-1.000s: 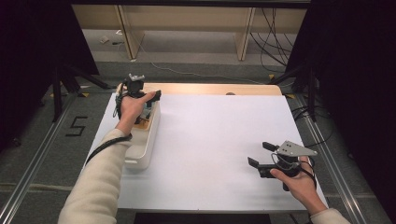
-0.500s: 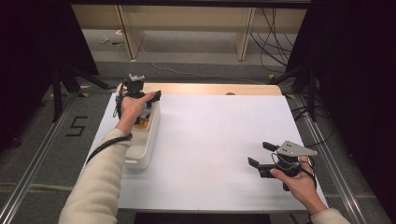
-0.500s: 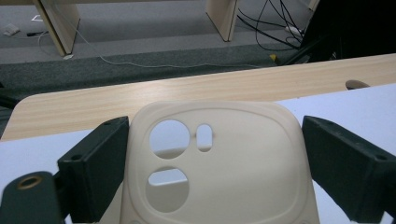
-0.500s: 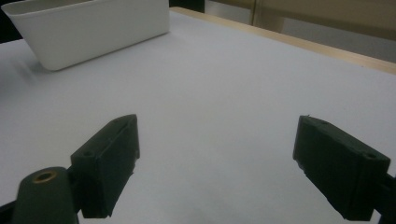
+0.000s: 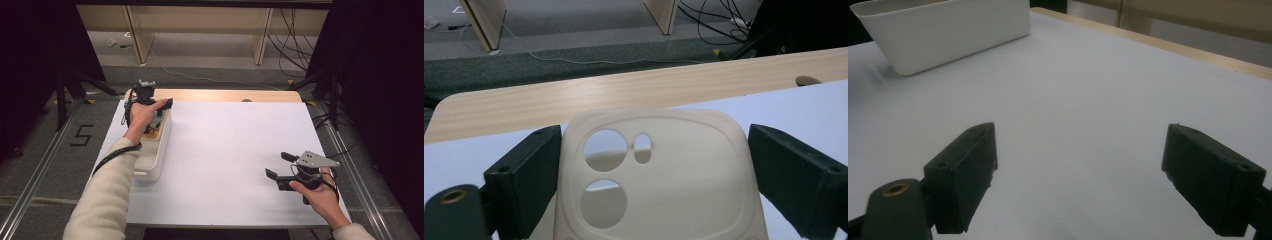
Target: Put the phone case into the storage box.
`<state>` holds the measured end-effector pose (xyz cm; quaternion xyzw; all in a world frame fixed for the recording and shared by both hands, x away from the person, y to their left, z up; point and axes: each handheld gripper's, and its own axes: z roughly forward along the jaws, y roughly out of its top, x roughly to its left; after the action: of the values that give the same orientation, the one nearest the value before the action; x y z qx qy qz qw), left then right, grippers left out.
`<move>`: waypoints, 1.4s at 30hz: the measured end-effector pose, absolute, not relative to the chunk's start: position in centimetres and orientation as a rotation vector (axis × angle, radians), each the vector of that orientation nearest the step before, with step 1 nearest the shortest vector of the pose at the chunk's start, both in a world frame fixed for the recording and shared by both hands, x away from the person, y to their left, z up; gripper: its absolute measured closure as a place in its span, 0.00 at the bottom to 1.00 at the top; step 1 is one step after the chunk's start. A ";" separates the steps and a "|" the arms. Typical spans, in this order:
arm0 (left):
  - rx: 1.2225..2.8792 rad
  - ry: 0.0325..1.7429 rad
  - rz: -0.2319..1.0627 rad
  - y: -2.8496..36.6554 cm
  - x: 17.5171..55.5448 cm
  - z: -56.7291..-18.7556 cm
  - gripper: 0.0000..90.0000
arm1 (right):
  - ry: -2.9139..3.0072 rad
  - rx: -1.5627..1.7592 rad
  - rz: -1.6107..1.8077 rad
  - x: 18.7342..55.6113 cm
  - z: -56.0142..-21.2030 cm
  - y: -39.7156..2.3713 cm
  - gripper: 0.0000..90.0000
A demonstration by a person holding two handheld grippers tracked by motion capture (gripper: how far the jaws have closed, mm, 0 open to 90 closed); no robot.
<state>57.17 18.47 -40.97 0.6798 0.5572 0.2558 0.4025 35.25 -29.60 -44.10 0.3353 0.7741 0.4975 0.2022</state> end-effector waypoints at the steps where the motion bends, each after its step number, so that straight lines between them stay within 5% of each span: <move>1: 1.712 1.407 0.649 18.5 57.2 -41.0 0.11 | 2.161 0.935 1.389 35.3 -44.1 -29.6 0.17; 19: 1.701 1.432 0.779 18.1 57.0 -41.2 0.10 | 2.162 0.931 1.391 35.2 -44.1 -29.6 0.17; 42: 1.728 1.431 0.784 18.3 57.7 -41.4 0.10 | 2.165 0.928 1.392 35.2 -44.1 -29.6 0.17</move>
<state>57.74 18.31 -41.44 0.6746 0.5586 0.3062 0.3731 35.24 -29.60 -44.10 0.3321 0.7752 0.4983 0.2013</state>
